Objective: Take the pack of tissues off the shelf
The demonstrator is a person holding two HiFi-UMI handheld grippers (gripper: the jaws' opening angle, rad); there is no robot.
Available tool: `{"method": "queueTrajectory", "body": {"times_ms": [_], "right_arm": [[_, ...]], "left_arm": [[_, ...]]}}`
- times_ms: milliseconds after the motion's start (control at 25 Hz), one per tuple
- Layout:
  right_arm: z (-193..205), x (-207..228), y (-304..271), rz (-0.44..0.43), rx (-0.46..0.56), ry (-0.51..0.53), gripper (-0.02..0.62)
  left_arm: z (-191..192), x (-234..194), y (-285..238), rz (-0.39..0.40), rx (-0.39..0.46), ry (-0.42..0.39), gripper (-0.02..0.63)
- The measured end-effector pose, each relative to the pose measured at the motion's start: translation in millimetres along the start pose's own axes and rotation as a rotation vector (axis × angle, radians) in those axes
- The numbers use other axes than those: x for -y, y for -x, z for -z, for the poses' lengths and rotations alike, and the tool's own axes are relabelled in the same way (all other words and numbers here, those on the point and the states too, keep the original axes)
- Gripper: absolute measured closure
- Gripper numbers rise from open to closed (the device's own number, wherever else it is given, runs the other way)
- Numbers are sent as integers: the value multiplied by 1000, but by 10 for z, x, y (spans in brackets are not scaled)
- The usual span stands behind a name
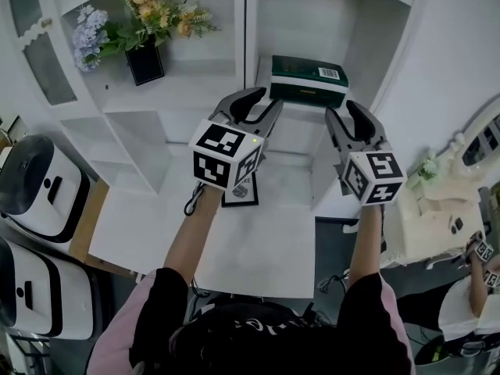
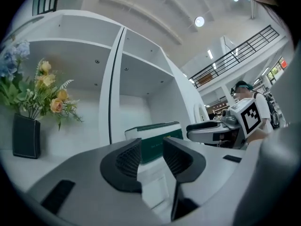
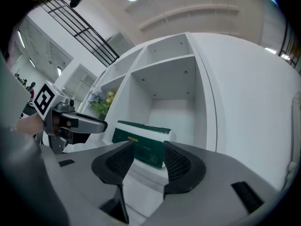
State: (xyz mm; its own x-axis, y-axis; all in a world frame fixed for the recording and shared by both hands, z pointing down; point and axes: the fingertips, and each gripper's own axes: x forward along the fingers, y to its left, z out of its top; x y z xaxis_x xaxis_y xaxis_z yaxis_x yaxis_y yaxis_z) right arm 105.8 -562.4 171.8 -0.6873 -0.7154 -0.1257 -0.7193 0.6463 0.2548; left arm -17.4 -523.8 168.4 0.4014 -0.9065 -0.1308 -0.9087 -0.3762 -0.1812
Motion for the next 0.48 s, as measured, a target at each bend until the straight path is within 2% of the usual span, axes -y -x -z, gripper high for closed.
{"method": "queueTrajectory", "body": {"times_ms": [200, 480], "right_arm": [[-68, 145, -164, 15, -7, -11, 371], [-65, 228, -333, 19, -29, -36, 351]], "left_arm": [[-66, -91, -186, -84, 2, 47, 396], [-70, -49, -417, -142, -32, 22, 396]]}}
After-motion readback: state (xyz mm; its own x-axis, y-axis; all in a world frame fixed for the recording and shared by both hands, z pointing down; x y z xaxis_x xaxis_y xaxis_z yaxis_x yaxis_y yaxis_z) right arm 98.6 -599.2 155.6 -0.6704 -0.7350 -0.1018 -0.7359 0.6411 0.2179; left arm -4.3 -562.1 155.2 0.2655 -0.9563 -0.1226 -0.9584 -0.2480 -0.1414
